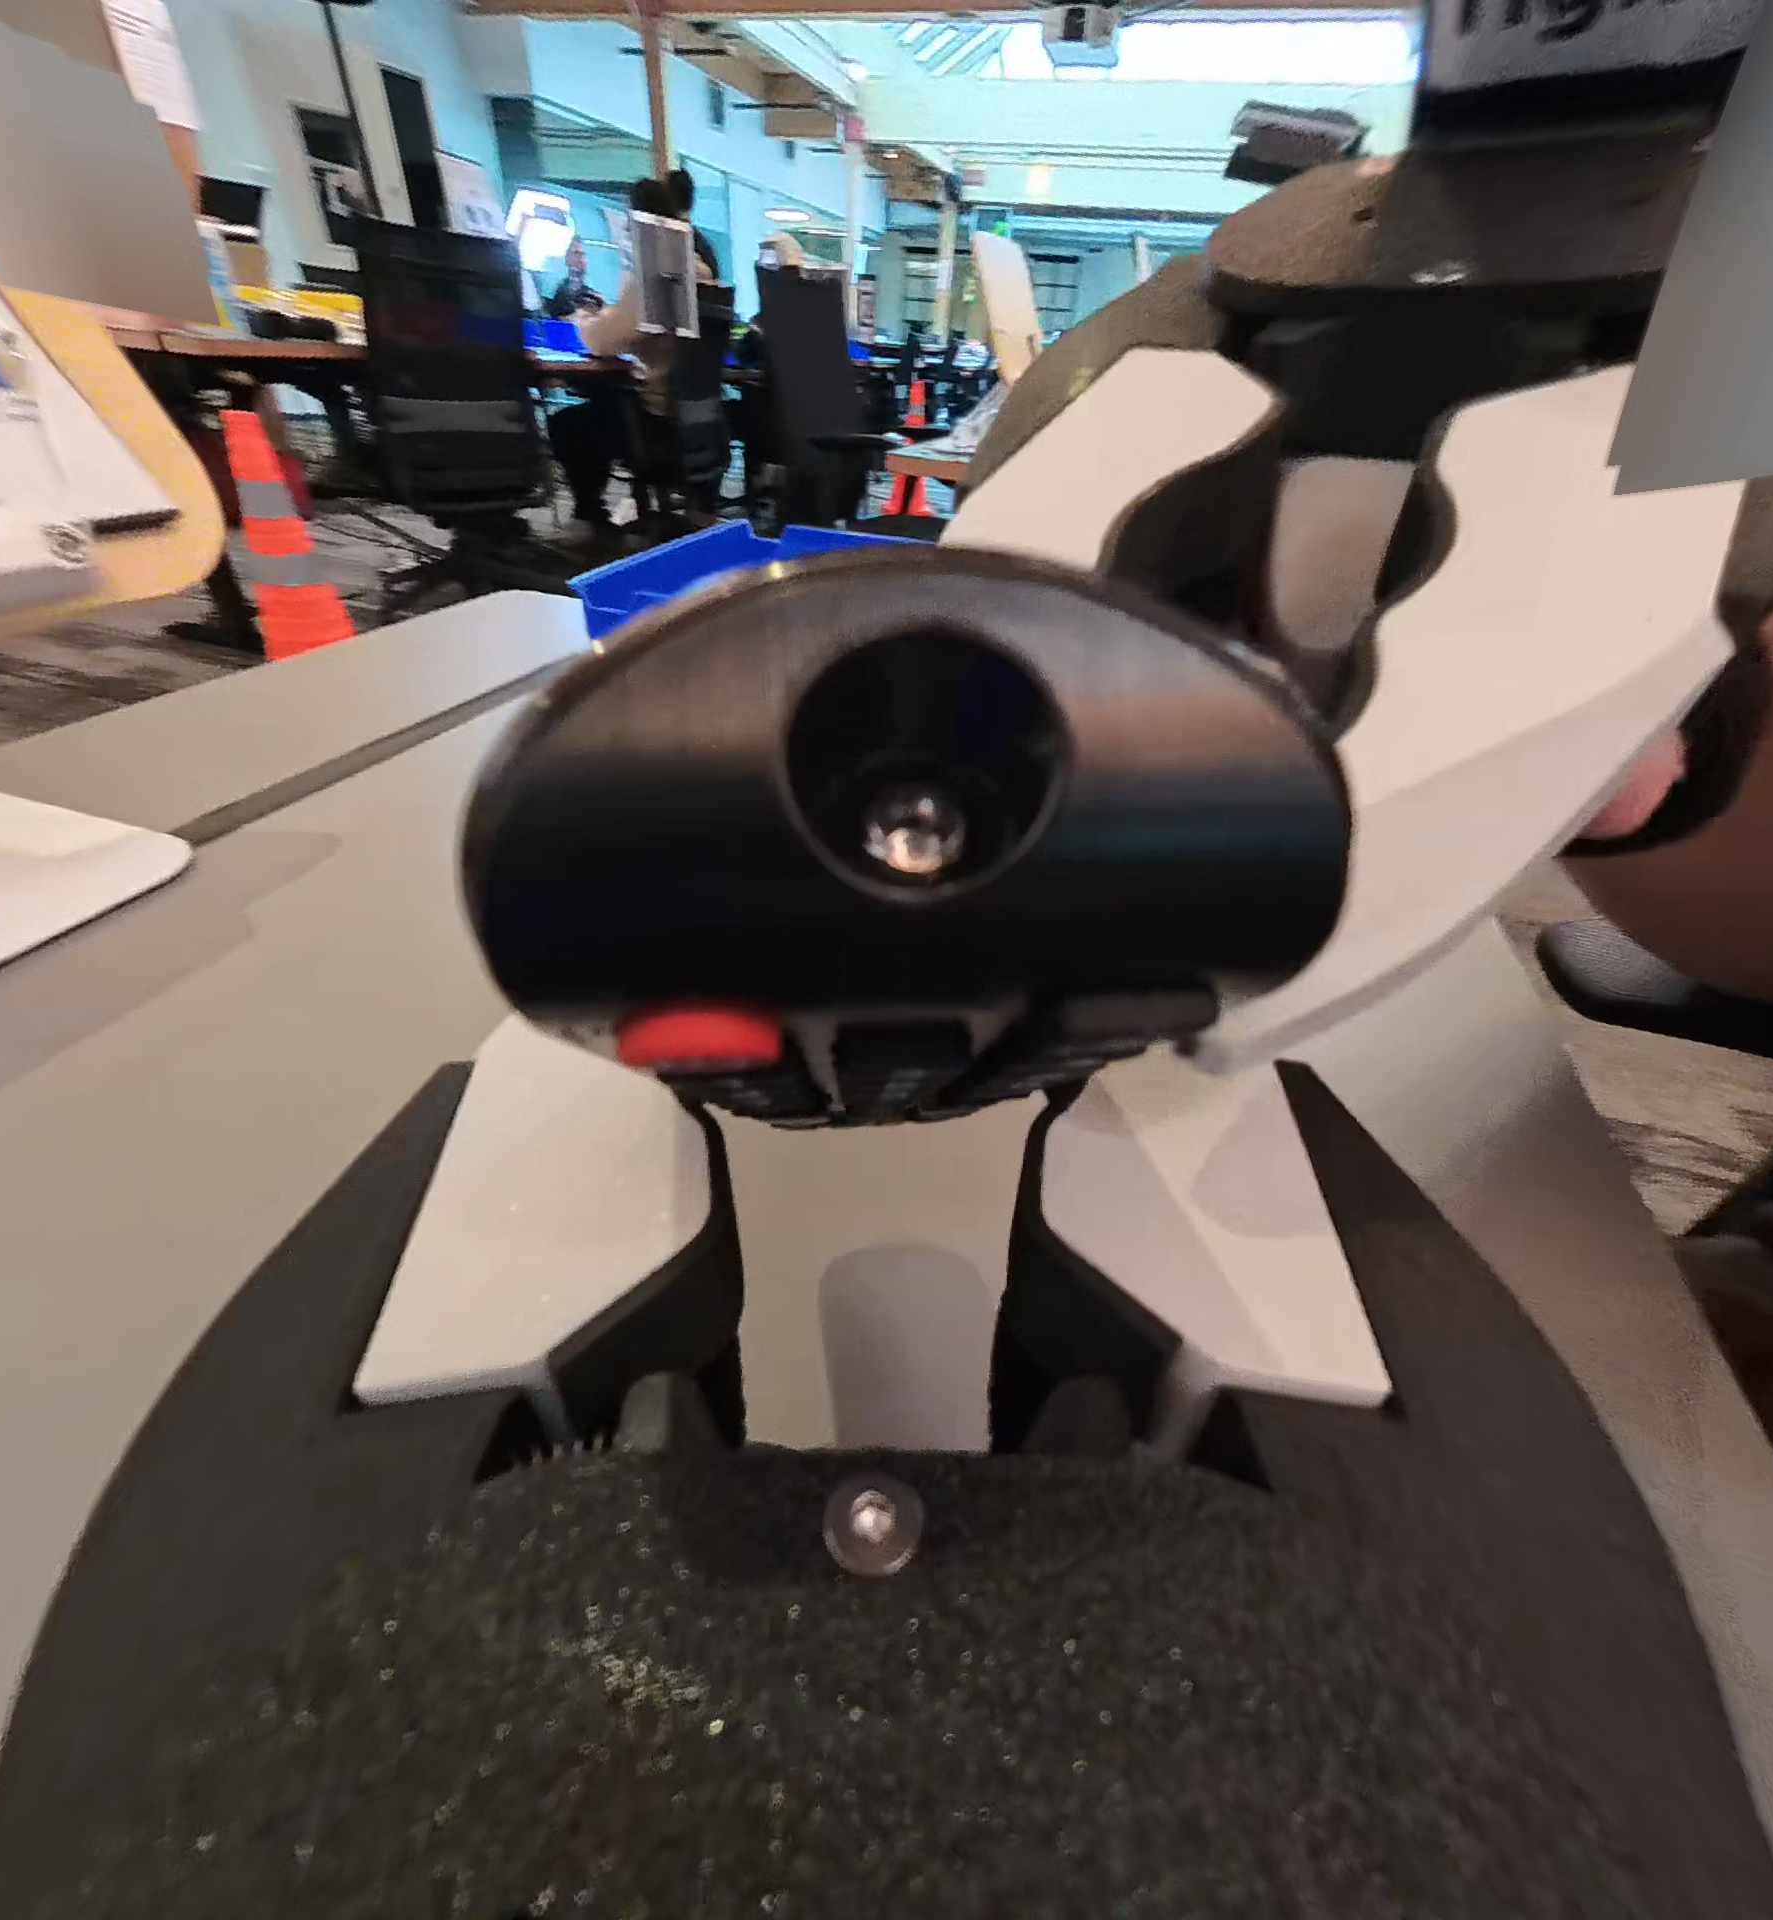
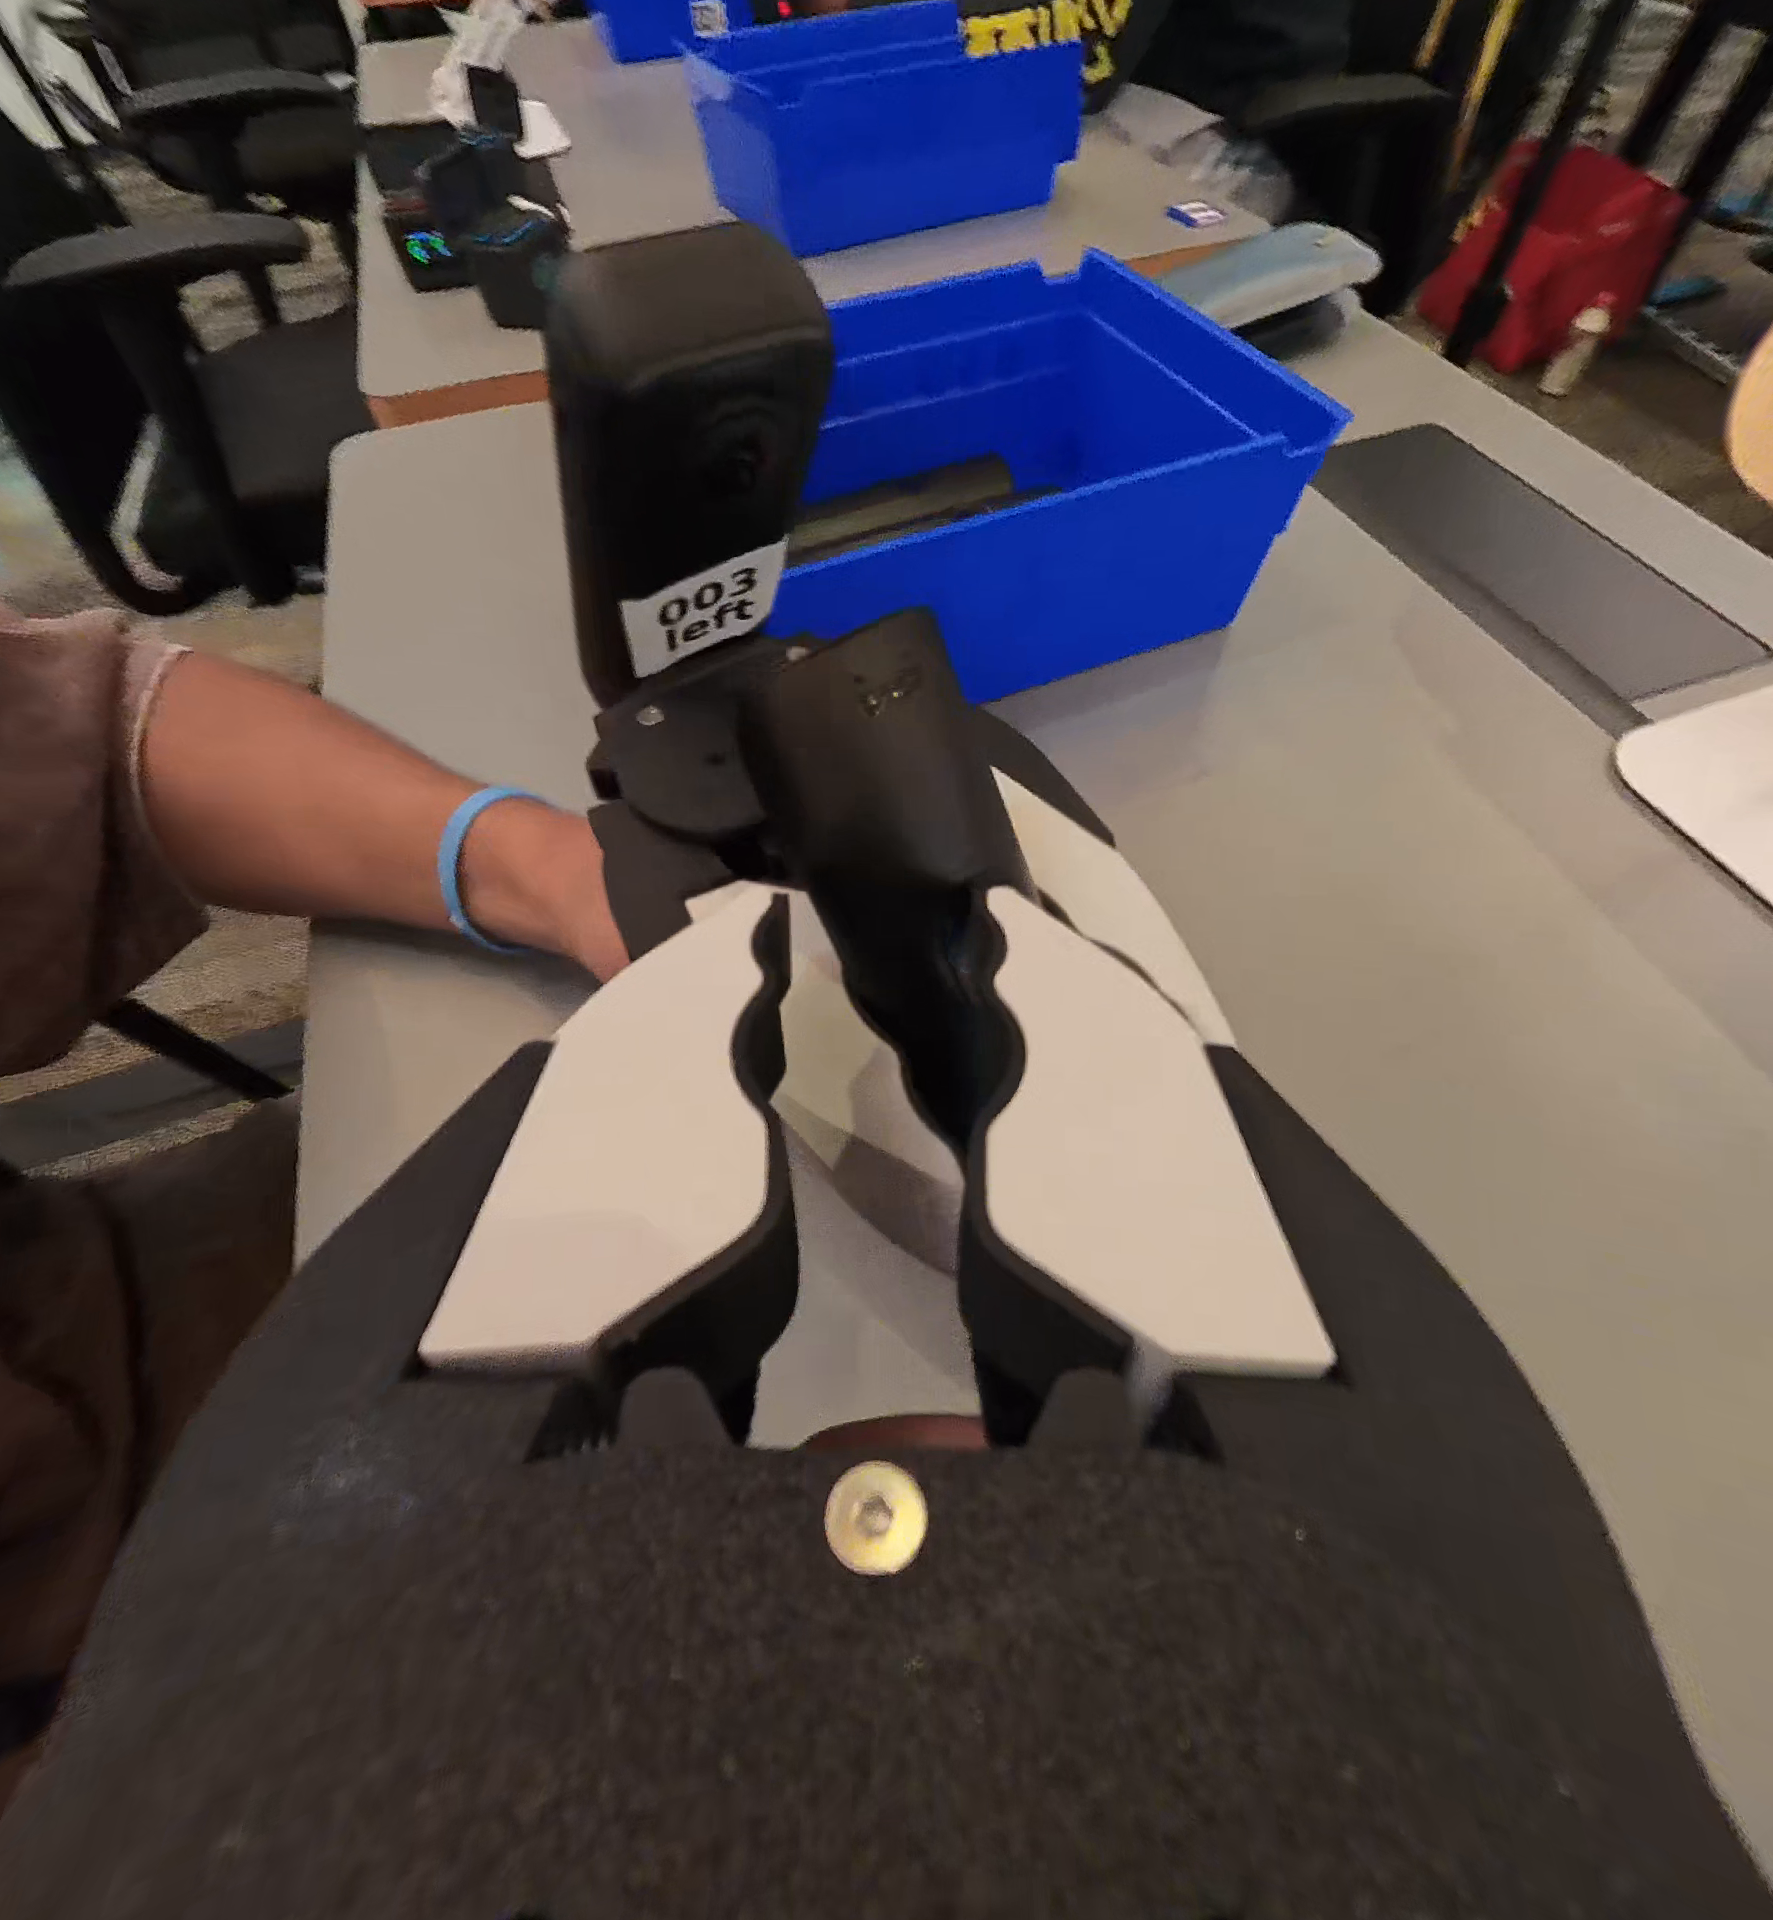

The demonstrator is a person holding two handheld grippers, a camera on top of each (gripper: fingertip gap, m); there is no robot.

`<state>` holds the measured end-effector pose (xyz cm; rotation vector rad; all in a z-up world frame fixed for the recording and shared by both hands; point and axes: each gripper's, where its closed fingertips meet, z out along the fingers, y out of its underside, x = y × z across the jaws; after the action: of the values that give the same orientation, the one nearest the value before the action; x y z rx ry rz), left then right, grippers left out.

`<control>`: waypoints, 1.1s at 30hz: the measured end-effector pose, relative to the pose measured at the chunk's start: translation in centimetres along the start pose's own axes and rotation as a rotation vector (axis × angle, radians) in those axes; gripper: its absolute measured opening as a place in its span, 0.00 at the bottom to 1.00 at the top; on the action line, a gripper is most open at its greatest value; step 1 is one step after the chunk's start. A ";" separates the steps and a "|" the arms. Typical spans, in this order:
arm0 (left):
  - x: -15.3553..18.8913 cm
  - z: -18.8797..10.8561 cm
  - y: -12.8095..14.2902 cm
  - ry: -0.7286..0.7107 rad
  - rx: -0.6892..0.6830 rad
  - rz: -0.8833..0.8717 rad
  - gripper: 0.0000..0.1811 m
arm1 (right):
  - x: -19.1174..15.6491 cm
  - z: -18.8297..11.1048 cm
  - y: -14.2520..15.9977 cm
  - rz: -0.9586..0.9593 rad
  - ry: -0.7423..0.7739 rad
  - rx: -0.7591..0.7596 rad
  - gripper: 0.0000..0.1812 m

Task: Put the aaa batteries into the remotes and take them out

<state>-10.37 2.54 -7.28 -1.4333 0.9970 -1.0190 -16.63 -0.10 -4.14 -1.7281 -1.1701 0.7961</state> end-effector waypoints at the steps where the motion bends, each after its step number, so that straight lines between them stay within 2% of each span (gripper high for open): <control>1: 0.0 -0.1 0.0 -0.009 -0.002 0.013 0.33 | 0.3 0.1 0.2 -0.010 0.049 -0.030 0.17; 5: 0.1 -0.1 0.0 -0.024 -0.020 0.028 0.33 | 0.3 0.4 0.6 -0.110 0.171 -0.084 0.18; 14: 0.1 0.2 1.4 -0.019 -0.066 -0.019 0.33 | 0.4 0.7 1.8 -0.135 0.204 -0.137 0.16; 21: -0.1 0.6 2.3 -0.022 -0.098 -0.052 0.33 | 0.8 0.8 2.7 -0.100 0.199 -0.181 0.16; 25: -0.1 0.6 2.3 -0.017 -0.094 -0.061 0.32 | 0.9 0.9 2.6 -0.072 0.185 -0.147 0.16; 27: -0.2 0.7 2.8 -0.013 -0.133 -0.033 0.33 | 1.0 0.9 2.9 -0.051 0.171 -0.179 0.16; 33: -0.1 0.6 1.4 0.004 -0.072 -0.031 0.33 | 1.0 0.4 1.7 -0.093 0.213 -0.142 0.16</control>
<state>-9.90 2.66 -8.75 -1.5096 1.0263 -1.0177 -15.98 0.65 -5.93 -1.8103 -1.1743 0.4693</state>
